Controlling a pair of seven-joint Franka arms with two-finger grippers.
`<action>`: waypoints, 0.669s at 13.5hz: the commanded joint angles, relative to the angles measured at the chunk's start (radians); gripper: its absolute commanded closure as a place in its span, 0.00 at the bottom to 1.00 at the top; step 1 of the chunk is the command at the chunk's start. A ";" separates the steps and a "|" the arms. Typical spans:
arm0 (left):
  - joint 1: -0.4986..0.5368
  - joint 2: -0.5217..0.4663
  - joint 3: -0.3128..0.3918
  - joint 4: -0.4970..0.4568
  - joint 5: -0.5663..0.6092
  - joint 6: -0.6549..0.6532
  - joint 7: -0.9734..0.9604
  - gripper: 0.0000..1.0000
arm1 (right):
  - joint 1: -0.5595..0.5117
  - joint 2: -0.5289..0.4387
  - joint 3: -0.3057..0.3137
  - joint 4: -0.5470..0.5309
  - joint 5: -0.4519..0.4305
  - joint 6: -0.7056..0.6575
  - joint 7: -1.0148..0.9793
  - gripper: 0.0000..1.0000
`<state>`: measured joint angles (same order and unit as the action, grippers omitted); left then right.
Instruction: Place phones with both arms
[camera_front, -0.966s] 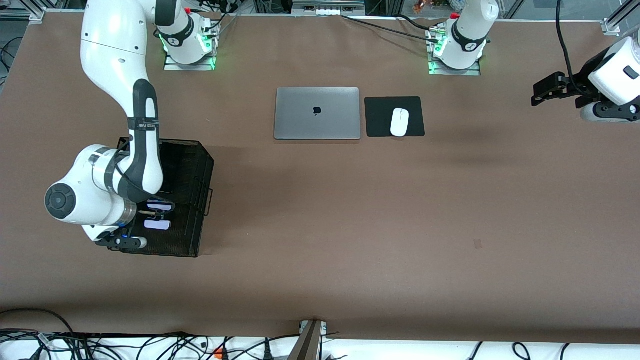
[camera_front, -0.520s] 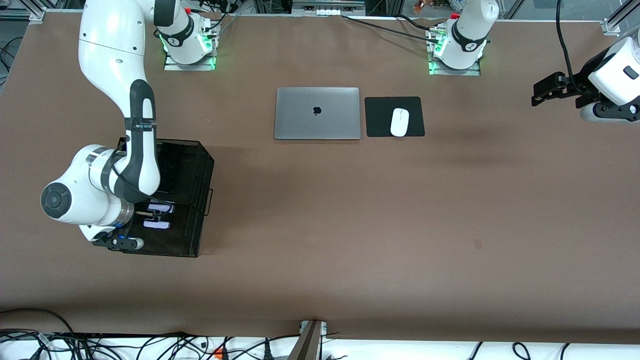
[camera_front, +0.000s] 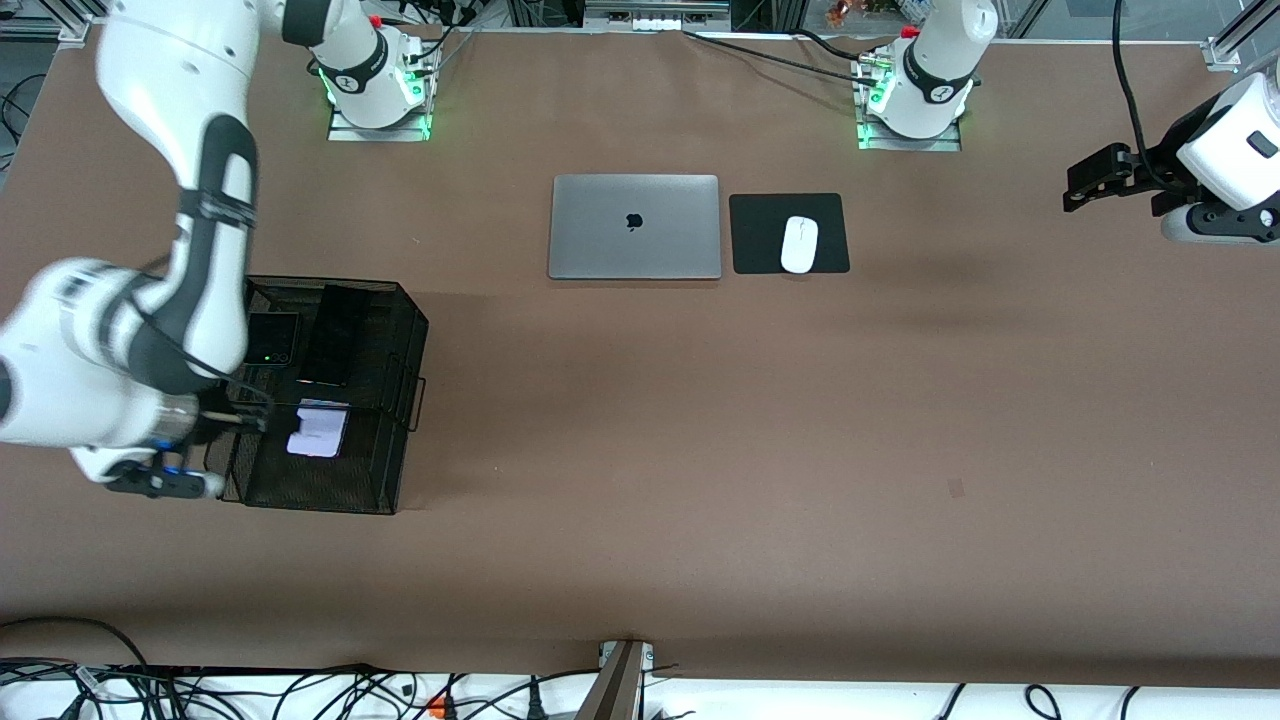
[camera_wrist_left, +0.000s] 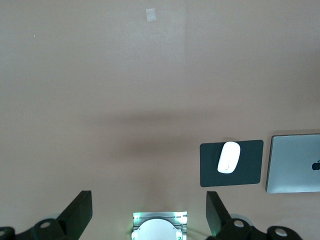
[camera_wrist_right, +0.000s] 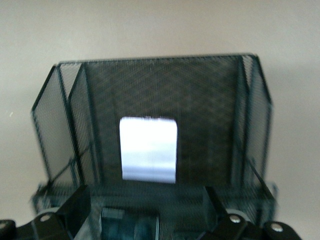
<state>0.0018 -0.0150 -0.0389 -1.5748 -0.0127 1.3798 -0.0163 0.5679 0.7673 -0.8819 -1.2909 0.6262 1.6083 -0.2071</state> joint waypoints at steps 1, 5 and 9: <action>0.007 -0.010 -0.003 0.006 -0.010 -0.015 0.004 0.00 | 0.016 -0.106 -0.084 0.012 0.009 -0.189 -0.003 0.01; 0.007 -0.010 -0.001 0.007 -0.010 -0.015 0.004 0.00 | 0.018 -0.166 -0.175 0.099 -0.020 -0.362 -0.005 0.01; 0.007 -0.011 -0.001 0.007 -0.010 -0.016 0.006 0.00 | 0.026 -0.212 -0.189 0.111 -0.113 -0.384 -0.017 0.00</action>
<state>0.0019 -0.0162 -0.0383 -1.5744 -0.0127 1.3787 -0.0163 0.5815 0.5704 -1.0651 -1.1851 0.5705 1.2410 -0.2085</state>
